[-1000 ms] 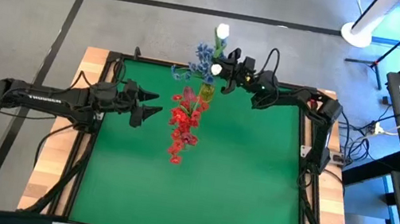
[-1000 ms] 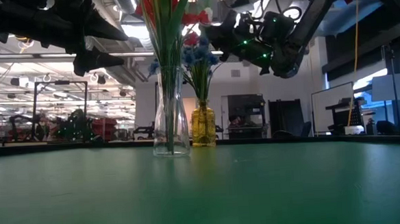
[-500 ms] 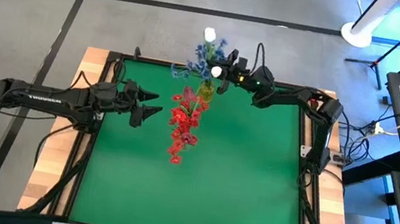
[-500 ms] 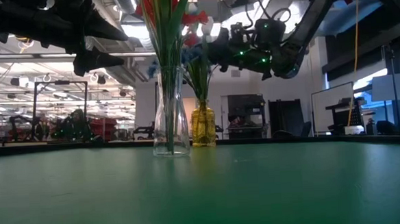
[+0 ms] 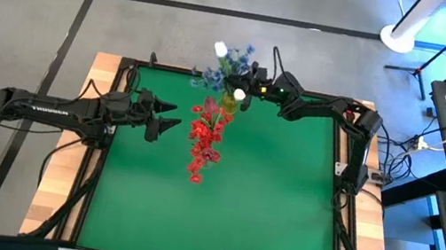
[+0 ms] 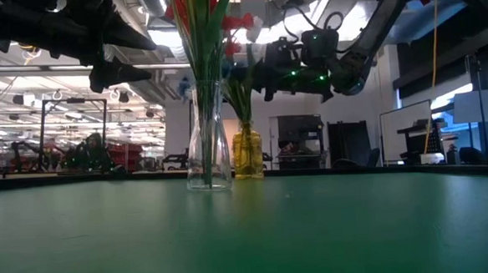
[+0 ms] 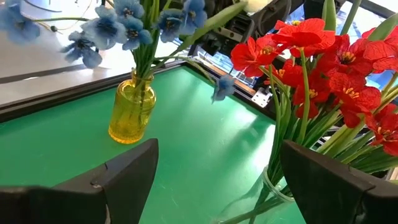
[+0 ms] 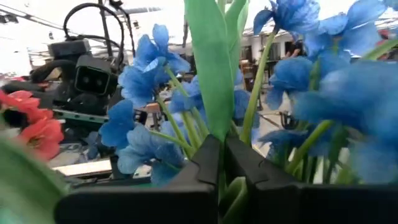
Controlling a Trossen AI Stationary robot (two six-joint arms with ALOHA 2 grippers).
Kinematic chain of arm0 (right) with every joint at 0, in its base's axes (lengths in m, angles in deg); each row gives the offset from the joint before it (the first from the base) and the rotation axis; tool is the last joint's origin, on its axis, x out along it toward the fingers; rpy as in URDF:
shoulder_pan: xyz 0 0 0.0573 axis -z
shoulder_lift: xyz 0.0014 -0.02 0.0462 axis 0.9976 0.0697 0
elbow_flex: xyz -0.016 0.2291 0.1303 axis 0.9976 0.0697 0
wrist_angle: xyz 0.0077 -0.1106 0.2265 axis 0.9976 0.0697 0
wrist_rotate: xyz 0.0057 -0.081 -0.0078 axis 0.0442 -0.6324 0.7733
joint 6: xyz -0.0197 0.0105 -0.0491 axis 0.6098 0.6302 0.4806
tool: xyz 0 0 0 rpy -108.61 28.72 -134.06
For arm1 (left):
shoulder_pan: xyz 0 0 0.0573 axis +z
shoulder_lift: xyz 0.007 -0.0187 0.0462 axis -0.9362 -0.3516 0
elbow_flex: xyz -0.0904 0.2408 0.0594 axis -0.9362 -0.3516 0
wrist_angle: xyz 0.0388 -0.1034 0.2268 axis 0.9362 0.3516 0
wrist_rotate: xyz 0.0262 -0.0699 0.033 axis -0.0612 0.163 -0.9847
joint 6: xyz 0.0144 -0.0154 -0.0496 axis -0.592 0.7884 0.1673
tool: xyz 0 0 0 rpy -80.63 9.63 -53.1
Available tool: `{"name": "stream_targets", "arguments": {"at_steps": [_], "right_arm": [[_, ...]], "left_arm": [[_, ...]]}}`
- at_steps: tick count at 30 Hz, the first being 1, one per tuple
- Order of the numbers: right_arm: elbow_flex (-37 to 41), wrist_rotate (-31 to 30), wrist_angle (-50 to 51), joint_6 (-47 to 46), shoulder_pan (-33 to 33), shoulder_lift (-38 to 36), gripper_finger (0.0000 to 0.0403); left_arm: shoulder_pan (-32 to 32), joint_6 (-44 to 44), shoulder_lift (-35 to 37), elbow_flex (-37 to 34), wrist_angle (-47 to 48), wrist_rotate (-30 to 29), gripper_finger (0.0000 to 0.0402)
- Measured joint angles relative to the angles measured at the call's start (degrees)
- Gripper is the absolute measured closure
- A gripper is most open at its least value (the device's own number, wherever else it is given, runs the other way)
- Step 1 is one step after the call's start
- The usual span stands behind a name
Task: Sort flowers into vase by color
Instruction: Put the white blue flower into the yellow vase
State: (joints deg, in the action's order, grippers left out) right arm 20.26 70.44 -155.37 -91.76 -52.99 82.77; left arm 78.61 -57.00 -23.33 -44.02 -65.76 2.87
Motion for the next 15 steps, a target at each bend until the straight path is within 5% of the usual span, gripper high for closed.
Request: {"name": "stream_targets", "arguments": {"at_steps": [15], "right_arm": [[0.04, 0.84, 15.45, 5.02, 0.87, -6.14, 0.0385]], "left_arm": [[0.00, 0.07, 0.00, 0.00, 0.07, 0.00, 0.0072]]}}
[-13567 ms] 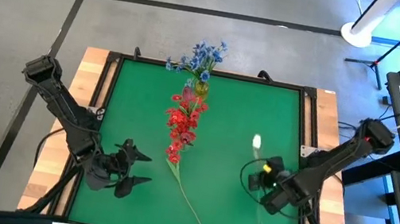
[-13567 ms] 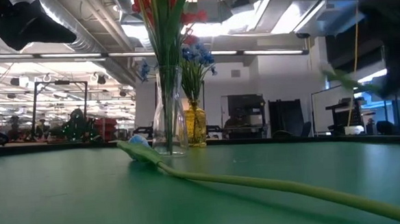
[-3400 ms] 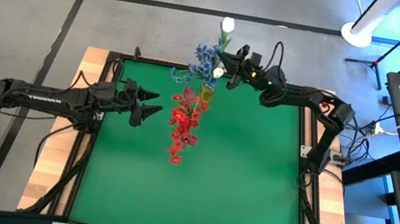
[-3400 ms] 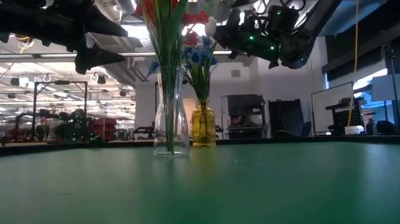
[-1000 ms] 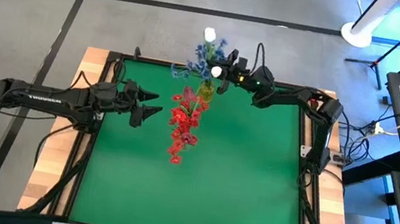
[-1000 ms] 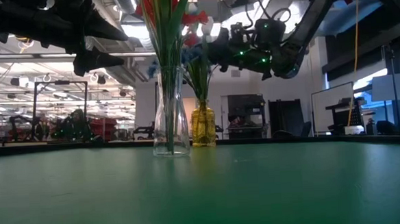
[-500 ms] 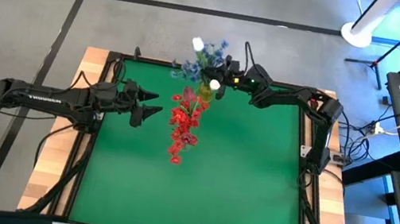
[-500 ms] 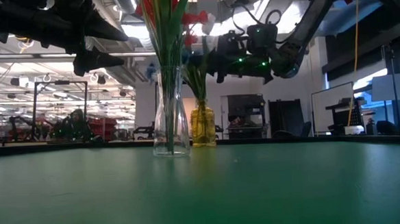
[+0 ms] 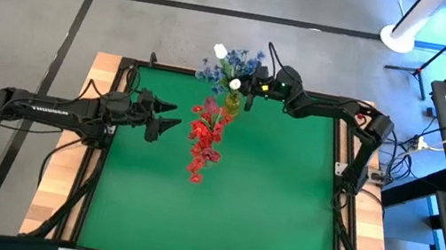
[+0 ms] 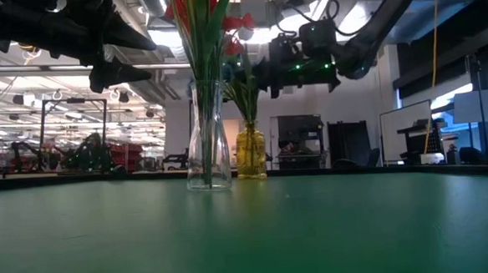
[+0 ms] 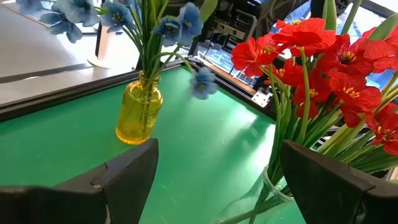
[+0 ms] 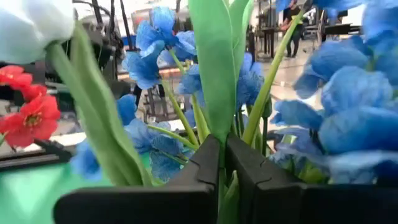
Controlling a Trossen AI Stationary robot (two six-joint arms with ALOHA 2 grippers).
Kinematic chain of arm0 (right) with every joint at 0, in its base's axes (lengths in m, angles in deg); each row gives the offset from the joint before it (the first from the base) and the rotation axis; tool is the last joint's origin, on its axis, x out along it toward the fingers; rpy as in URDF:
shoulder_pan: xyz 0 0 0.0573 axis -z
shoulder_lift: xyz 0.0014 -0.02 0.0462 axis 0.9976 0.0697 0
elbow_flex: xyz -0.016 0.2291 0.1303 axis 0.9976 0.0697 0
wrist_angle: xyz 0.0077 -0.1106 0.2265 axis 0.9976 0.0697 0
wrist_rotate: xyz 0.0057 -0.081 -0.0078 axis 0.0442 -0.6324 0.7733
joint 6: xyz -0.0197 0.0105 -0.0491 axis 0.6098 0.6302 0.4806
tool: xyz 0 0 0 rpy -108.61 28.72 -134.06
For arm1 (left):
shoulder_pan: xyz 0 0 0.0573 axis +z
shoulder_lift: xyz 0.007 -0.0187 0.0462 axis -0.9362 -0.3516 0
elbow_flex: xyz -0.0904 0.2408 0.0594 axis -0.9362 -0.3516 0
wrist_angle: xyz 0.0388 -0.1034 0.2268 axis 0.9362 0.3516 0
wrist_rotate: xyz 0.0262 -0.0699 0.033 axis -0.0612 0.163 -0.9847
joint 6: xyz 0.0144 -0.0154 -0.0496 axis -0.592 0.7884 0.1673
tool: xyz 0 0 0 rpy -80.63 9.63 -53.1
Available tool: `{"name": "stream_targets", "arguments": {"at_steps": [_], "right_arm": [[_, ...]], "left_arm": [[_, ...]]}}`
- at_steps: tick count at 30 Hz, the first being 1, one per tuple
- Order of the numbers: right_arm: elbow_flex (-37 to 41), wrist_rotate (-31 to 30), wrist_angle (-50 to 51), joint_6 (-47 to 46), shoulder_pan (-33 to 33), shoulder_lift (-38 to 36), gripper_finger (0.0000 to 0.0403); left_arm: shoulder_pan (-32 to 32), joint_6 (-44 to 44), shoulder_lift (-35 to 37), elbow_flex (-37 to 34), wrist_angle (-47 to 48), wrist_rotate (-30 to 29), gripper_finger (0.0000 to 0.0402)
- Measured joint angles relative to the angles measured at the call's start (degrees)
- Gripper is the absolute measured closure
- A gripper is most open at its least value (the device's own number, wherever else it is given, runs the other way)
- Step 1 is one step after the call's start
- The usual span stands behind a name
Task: Sort flowers into vase by color
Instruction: Put the white blue flower into the yellow vase
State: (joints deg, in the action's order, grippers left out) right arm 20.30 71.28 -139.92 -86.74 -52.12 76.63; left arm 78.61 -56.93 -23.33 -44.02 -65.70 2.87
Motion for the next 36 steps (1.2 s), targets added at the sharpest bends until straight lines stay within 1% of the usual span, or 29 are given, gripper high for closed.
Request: {"name": "stream_targets", "arguments": {"at_steps": [11, 14, 17, 24, 27, 31, 36], "right_arm": [[0.00, 0.04, 13.93, 5.48, 0.00, -4.58, 0.0384], [0.03, -0.01, 16.34, 6.50, -0.07, -5.87, 0.0373], [0.05, -0.38, 17.88, 6.60, -0.07, -7.38, 0.0342], [0.06, -3.06, 23.13, 8.28, -0.11, -10.90, 0.0240], [0.05, -3.09, 26.07, 8.31, -0.11, -12.30, 0.0206], [0.04, -3.83, 31.13, 8.60, -0.11, -14.58, 0.0175], [0.04, -4.60, 36.20, 9.75, -0.11, -16.79, 0.0152]], "left_arm": [[0.00, 0.06, 0.00, 0.00, -0.02, 0.00, 0.0072], [0.02, 0.37, 0.00, 0.00, -0.02, -0.02, 0.0072], [0.00, 0.39, 0.00, 0.00, -0.02, 0.00, 0.0072], [0.00, 0.44, 0.00, 0.00, -0.02, 0.00, 0.0072], [0.00, 0.46, 0.00, 0.00, -0.03, -0.02, 0.0072], [0.00, 0.46, 0.00, 0.00, -0.03, -0.01, 0.0072], [0.00, 0.47, 0.00, 0.00, -0.04, -0.02, 0.0072]]}}
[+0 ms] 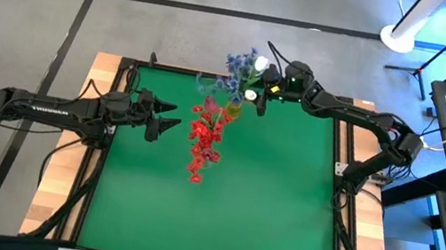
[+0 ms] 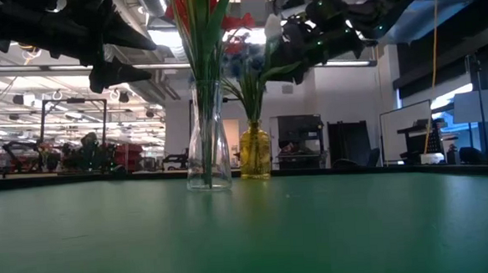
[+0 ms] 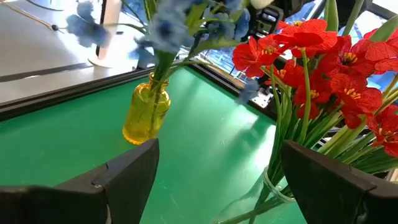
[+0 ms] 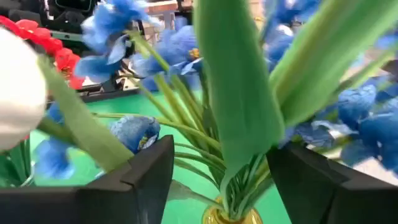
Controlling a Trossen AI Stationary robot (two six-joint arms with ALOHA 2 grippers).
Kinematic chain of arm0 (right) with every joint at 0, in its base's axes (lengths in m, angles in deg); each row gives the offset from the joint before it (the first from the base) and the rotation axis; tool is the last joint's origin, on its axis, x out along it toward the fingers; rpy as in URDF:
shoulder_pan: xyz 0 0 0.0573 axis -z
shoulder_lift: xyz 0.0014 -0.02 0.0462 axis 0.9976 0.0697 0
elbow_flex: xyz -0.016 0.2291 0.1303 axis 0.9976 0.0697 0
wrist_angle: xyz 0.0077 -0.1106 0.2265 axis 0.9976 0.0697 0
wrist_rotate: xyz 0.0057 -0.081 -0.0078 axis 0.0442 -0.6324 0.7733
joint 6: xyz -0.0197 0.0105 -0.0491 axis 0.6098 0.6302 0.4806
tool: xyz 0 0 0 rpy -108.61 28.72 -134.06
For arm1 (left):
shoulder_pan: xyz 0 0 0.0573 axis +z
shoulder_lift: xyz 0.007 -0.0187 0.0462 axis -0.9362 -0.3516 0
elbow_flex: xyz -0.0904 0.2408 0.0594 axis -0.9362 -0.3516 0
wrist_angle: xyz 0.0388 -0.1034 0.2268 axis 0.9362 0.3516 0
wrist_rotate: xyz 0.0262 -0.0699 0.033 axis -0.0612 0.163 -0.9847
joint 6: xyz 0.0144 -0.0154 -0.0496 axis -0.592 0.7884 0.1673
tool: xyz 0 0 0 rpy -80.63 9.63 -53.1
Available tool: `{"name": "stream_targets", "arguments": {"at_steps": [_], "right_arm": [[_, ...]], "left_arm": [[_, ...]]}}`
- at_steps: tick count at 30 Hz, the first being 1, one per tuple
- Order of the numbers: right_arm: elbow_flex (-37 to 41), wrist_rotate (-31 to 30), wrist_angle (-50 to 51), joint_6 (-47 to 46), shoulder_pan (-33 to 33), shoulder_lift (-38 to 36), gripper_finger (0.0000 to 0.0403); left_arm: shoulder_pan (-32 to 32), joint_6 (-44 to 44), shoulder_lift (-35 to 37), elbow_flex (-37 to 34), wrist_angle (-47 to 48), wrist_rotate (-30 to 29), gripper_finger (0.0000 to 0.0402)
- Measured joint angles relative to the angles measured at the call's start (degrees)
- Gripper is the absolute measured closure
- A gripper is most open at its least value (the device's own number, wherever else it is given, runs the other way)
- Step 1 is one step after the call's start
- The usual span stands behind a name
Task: Sort flowers into vase by color
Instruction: Put the white blue flower into the yellow vase, then return to Home Position
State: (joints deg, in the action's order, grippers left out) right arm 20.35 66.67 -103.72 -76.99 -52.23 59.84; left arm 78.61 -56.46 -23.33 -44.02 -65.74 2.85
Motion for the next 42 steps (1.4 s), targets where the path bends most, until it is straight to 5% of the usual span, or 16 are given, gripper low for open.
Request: {"name": "stream_targets", "arguments": {"at_steps": [25, 42], "right_arm": [[0.00, -6.00, 5.74, 1.33, 0.00, -8.64, 0.0118], [0.00, -11.57, 11.37, 3.23, 0.00, -21.12, 0.0118]], "left_arm": [[0.00, 0.03, 0.00, 0.00, -0.07, 0.02, 0.0072], [0.00, -0.35, -0.02, 0.27, -1.88, 0.02, 0.0072]]}}
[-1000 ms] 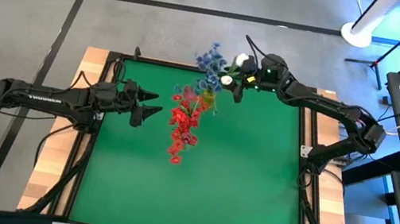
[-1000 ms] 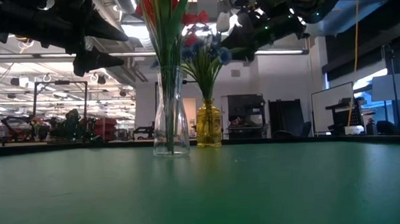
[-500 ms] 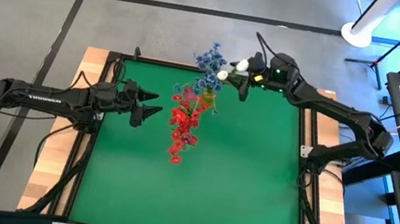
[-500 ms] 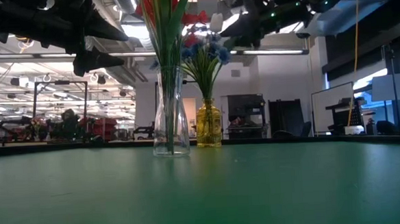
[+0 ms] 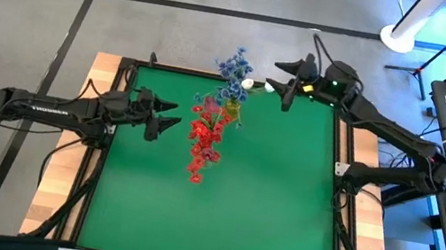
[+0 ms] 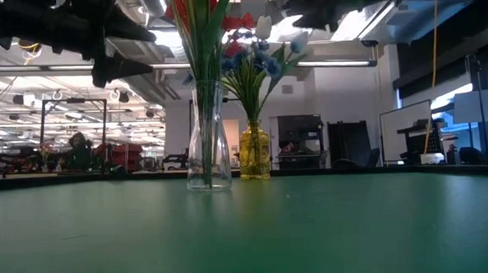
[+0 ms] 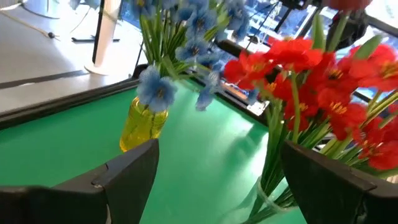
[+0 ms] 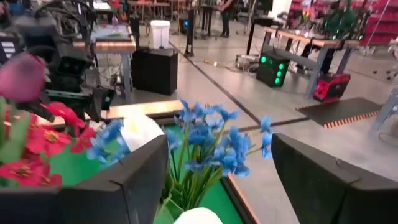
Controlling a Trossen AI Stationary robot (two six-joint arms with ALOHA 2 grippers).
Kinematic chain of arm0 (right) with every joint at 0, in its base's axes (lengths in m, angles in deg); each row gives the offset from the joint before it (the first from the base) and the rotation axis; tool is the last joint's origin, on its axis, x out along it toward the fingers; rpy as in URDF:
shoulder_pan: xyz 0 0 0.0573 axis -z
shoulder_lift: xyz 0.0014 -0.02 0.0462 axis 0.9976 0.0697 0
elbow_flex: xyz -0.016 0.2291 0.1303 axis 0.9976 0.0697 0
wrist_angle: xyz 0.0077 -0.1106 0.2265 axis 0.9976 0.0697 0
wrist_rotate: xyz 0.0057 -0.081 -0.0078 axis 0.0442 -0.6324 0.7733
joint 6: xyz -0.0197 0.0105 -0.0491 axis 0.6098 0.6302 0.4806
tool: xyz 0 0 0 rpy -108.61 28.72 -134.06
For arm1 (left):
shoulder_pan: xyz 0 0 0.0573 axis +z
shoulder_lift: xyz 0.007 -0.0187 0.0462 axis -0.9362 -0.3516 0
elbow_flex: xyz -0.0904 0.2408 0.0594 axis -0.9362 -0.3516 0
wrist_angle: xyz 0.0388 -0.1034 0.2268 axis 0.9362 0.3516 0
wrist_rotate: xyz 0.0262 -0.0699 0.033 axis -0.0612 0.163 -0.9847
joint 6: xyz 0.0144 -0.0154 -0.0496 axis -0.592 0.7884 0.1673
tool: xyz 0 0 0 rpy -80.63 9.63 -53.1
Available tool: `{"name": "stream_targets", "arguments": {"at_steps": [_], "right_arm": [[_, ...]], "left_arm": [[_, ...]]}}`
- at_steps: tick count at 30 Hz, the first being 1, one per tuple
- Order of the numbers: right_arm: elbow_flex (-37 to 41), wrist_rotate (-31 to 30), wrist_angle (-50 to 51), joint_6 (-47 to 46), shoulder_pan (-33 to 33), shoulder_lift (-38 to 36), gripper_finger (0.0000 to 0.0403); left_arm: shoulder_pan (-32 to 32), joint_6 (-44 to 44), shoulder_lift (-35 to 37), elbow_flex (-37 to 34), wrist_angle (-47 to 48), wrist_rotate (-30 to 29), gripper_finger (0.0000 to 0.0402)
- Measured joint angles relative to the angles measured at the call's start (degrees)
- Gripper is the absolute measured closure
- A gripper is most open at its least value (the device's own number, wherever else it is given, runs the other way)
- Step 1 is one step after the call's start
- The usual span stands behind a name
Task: Sort flowers into vase by color
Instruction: Return to Home Position
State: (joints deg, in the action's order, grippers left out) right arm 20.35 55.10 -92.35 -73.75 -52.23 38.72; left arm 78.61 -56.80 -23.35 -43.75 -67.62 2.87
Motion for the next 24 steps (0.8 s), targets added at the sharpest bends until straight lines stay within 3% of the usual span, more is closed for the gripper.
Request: {"name": "stream_targets", "arguments": {"at_steps": [8, 14, 16, 19, 22, 24], "right_arm": [[0.51, 5.46, 3.90, -2.01, -0.07, -6.62, 0.0118], [9.67, 6.64, 1.55, -5.00, -0.07, -13.08, 0.0132], [14.86, 6.64, -2.02, -7.02, -0.07, -16.39, 0.0150], [24.93, 4.38, -15.07, -11.10, -1.93, -20.63, 0.0189], [33.48, 0.77, -27.69, -12.38, -5.55, -21.50, 0.0233], [36.79, -0.99, -30.77, -12.40, -7.42, -21.48, 0.0262]], "left_arm": [[-0.02, -6.73, 1.36, 9.03, 4.68, 3.10, 0.0072], [-0.01, -12.42, 2.29, 13.14, 12.07, 3.09, 0.0072], [0.00, -12.48, 3.03, 12.81, 11.82, 2.88, 0.0073], [0.00, -12.22, 3.95, 10.28, 10.62, 2.82, 0.0087], [-0.04, -12.28, 4.51, 5.95, 7.03, 2.39, 0.0116], [0.02, -12.49, 5.17, 3.02, 3.45, 2.19, 0.0141]]}}
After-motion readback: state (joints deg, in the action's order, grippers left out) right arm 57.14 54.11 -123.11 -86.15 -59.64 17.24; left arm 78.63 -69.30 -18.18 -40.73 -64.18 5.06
